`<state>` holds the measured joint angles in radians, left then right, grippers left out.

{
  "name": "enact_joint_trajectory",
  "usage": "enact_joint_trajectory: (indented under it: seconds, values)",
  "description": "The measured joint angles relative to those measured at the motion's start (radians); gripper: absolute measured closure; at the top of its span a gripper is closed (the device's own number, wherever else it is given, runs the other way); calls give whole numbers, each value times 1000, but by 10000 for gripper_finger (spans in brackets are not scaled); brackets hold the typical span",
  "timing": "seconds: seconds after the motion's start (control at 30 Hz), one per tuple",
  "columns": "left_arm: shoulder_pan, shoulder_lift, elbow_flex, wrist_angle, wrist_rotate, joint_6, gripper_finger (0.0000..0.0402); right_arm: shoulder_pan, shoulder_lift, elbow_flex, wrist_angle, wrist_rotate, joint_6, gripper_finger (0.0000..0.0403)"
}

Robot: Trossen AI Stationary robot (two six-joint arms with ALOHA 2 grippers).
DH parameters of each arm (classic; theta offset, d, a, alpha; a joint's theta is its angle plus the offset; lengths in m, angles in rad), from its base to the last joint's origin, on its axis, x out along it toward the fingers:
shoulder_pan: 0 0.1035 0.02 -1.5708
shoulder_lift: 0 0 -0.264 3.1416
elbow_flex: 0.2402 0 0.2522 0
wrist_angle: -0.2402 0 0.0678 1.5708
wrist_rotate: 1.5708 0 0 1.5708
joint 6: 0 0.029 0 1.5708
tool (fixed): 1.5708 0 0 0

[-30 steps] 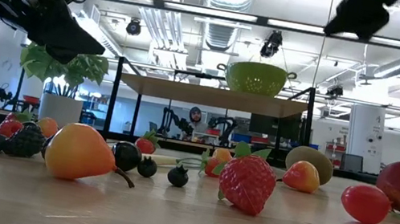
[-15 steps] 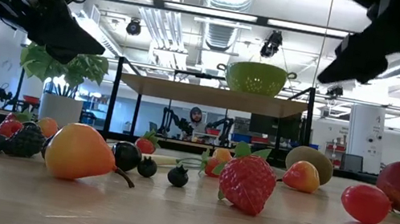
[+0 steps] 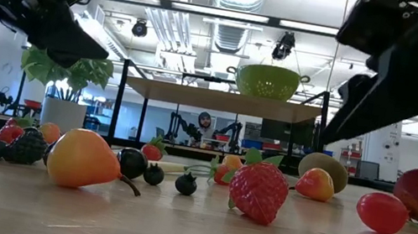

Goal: Pick & Place Fruit
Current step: Put the pear into the strainer bowl

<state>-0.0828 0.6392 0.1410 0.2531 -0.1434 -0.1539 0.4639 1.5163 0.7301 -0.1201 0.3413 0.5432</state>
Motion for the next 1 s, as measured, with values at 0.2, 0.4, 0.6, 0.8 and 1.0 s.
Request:
enact_joint_trajectory:
  seconds: [0.2,0.4,0.6,0.8,1.0]
  values:
    - [0,1,0,-3,0,0,381,-20,99,40,2,3,0,114]
    - [0,2,0,-3,0,0,381,-49,174,54,-4,26,1,133]
    - [0,2,0,-3,0,0,381,-60,197,55,-7,27,7,153]
    - [0,2,0,-3,0,0,381,-59,194,56,-23,26,12,184]
    - [0,2,0,-3,0,0,381,-61,194,56,-42,25,34,221]
